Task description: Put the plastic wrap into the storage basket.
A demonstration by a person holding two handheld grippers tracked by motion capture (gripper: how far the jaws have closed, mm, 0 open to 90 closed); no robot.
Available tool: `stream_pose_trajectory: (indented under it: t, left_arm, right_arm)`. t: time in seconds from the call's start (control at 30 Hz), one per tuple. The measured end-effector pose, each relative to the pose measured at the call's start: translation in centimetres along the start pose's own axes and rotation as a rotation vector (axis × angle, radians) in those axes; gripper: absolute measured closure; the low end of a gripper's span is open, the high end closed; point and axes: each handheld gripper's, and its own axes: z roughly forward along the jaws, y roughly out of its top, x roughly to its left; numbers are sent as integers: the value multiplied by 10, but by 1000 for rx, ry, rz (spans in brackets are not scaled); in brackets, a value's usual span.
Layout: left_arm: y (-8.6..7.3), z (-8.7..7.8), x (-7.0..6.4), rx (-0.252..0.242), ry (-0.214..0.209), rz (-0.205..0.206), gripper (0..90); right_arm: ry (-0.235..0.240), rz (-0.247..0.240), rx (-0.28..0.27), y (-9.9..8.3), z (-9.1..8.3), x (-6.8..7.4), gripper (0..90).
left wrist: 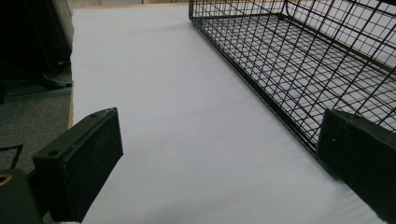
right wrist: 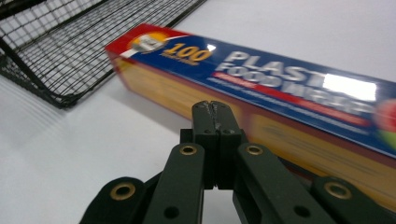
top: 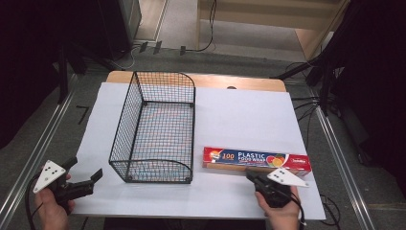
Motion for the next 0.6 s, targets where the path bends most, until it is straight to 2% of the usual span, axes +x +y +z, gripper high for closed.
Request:
stream_pose_trajectory:
  t: [0.17, 0.27, 0.4, 0.47, 0.6]
  left_arm:
    - [-1, -1, 1, 3, 0, -7, 9]
    - [-1, -1, 2, 2, -1, -12, 8]
    - [-1, -1, 1, 7, -2, -12, 9]
    - [-1, 0, 2, 8, -1, -12, 9]
    - [-2, 0, 2, 14, -5, -14, 9]
  right_arm:
    - [15, 15, 13, 4, 20, 19, 900]
    - [-9, -10, 13, 5, 32, 30, 900]
    - [8, -13, 11, 11, 45, 43, 900]
    - [3, -37, 27, 13, 54, 51, 900]
    - [5, -43, 71, 18, 71, 64, 900]
